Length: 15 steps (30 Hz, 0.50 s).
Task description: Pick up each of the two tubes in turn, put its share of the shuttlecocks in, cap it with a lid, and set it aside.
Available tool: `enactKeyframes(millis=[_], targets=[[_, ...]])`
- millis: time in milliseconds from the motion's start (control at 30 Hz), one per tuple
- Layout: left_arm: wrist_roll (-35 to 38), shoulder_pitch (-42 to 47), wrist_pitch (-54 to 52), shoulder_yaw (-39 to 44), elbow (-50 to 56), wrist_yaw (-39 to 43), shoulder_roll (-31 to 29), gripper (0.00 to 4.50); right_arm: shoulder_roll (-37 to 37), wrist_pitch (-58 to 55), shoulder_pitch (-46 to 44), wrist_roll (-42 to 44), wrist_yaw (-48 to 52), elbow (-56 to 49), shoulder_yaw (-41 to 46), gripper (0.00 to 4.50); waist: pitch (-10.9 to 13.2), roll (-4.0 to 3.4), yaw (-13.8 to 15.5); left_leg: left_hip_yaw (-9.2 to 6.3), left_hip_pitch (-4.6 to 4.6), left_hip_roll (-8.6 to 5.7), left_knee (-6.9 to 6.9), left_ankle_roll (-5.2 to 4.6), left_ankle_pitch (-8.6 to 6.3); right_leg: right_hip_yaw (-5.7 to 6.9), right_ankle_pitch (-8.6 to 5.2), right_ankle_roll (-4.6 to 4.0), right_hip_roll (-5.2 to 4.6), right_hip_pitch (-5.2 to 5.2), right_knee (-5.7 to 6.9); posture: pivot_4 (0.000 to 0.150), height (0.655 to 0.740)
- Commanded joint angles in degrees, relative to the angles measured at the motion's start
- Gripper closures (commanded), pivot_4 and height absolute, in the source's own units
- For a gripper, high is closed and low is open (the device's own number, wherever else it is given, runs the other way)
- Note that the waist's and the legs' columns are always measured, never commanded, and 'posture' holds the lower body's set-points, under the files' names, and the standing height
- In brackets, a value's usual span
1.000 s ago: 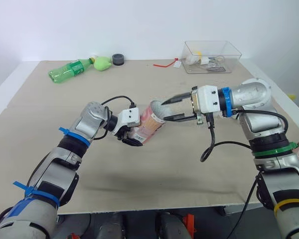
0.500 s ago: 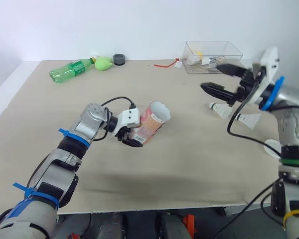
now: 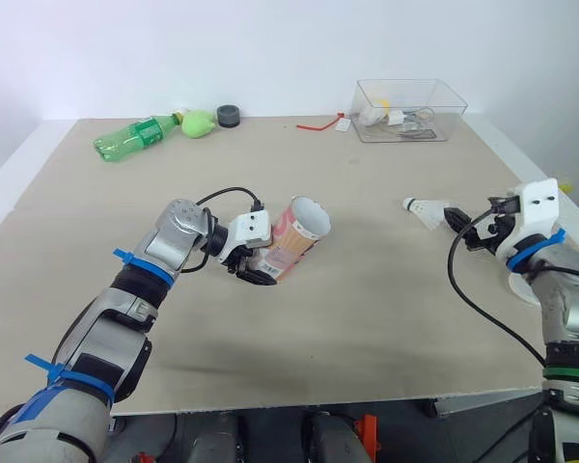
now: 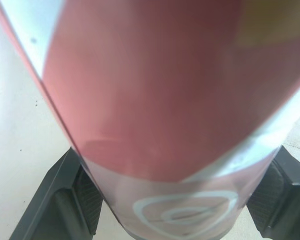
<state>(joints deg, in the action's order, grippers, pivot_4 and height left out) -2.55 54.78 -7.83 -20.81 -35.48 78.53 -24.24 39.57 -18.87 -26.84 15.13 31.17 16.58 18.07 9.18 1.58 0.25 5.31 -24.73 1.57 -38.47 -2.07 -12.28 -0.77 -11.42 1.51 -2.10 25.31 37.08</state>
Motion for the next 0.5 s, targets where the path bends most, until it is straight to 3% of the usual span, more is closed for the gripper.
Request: enactKeyframes(millis=[33,500], targets=[[-0.36,0.16,0.14,-0.34,0.51,0.63,0.08,1.35,-1.57,1.79,-2.06,-0.43,0.38,1.15,-1.62,0.05,0.00,0.00,-0.02,0.01,0.01,0.01,0.00,0.00,0.00,-0.01,0.00,0.00,0.02,0.00,0.00,0.150,0.7400],[0.26,-2.58,-3.59,0.23,6.23,0.75,-1.62,1.35,-7.94,4.49,-15.21,-3.60,-7.79,19.80,-3.97,0.05,0.00,-0.01,-0.41,0.02,0.00,0.03,0.02,-0.02,-0.01,-0.06,0.13,-0.22,0.04,0.01,0.00,0.150,0.7400]])
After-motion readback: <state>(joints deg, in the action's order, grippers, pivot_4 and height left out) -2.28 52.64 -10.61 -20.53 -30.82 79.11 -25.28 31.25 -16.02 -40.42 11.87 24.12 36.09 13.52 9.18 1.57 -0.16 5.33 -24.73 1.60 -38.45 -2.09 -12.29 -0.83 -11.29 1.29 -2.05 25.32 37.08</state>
